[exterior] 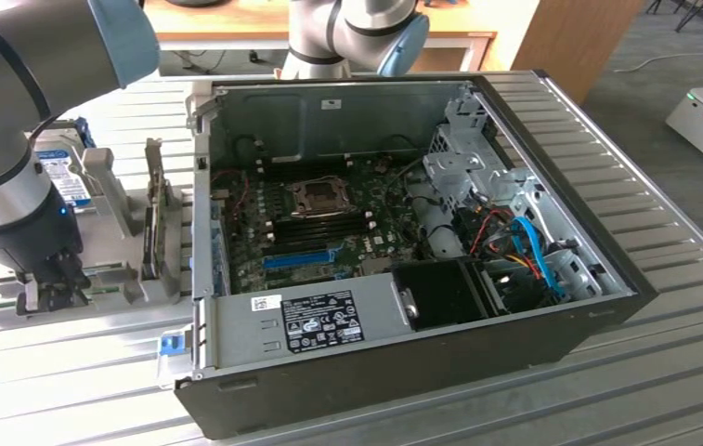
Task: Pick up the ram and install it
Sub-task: 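Pick up the ram and move it above insertion slot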
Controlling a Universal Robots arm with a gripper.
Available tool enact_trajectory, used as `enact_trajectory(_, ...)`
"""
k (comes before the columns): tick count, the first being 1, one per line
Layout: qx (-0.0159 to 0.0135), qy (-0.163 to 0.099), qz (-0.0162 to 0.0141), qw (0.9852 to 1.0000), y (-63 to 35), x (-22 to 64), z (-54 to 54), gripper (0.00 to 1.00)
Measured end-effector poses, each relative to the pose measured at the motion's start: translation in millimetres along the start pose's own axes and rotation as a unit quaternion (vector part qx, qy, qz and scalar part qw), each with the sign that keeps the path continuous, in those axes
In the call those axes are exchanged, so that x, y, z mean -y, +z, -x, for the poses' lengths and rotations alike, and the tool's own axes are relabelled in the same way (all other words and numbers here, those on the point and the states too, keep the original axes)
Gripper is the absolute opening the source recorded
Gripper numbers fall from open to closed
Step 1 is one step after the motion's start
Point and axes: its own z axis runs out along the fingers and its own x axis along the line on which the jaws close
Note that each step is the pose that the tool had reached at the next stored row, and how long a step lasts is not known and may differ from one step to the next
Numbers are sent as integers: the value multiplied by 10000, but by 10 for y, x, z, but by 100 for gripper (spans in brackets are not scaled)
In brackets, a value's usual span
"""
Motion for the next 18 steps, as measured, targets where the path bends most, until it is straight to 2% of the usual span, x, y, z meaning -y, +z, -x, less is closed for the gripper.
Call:
enact_trajectory(3,0,0,0,10000,0,0,0,28)
enact_trajectory(4,0,0,0,10000,0,0,0,21)
enact_trajectory(14,0,0,0,10000,0,0,0,21)
enact_trajectory(16,0,0,0,10000,0,0,0,19)
enact_trajectory(17,0,0,0,10000,0,0,0,13)
enact_trajectory(18,0,0,0,10000,0,0,0,13)
